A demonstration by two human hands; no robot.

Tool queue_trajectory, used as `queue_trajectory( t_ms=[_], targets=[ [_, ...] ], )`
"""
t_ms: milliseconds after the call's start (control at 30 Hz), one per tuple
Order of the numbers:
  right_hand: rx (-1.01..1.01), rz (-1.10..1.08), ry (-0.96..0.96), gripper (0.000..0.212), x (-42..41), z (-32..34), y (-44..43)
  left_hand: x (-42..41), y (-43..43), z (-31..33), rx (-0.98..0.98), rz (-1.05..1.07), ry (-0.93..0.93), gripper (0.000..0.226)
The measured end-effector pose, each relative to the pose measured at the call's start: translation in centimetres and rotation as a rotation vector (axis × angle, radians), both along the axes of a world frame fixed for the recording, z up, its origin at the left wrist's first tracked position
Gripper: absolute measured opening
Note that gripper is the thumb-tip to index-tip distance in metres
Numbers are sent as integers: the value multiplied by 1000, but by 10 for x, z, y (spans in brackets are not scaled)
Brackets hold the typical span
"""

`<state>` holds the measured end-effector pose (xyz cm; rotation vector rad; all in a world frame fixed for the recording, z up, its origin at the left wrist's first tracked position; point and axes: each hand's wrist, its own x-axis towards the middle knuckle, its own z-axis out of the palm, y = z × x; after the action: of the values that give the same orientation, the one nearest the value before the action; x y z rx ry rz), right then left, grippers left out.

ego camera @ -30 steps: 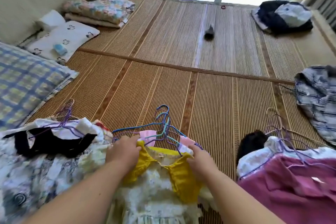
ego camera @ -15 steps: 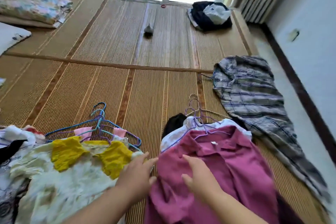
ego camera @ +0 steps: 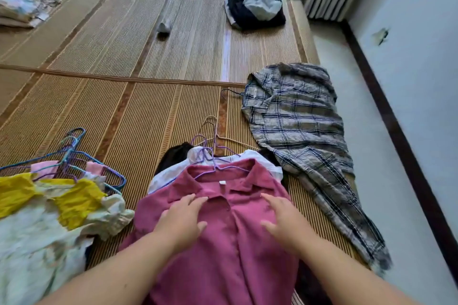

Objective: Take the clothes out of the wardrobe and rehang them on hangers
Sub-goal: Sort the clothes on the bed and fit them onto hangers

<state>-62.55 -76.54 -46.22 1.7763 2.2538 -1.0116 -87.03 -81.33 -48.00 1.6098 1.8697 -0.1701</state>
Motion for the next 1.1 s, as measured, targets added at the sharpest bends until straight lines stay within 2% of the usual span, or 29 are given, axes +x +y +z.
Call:
queue_trajectory(
  t_ms=[67, 167, 300, 367, 467, 567, 667, 767, 833, 900, 1000, 1100],
  targets=[
    [2, 12, 8, 69, -4, -12, 21, -6, 10, -13, -4, 49, 23, 71],
    [37, 65, -28, 52, -15, -37, 58, -20, 29, -35, 57, 132, 82, 84],
    [37, 68, -48, 35, -31, -71, 107, -43, 51, -70, 168, 216, 77, 89],
    [49, 79, -87, 40, -37, -83, 120, -52, 55, -85, 225, 236, 65, 88],
    [116, 82, -168, 51, -39, -92, 125, -55, 53, -94, 141, 259, 110, 68],
    [130, 128, -236, 39, -37, -94, 123, -58, 50, -93, 59, 217, 80, 44],
    [98, 215, -303, 25, -34, -82, 115, -62, 46, -76, 105, 207, -46, 46],
    [32, 202, -267, 25, -31, -64, 100, -63, 34, -55, 50, 200, -108, 46],
    [6, 168, -191, 36, -28, -45, 93, -63, 26, -38, 1, 172, -116, 49],
    [2, 197, -176, 42, -26, -25, 86, -60, 21, -18, -55, 96, -97, 36],
    [61, 225, -233, 33, -27, -4, 77, -56, 10, 6, -63, 2, -63, 24],
    [37, 172, -170, 20, -34, -5, 72, -55, 2, 6, -47, 31, -48, 13]
  ],
)
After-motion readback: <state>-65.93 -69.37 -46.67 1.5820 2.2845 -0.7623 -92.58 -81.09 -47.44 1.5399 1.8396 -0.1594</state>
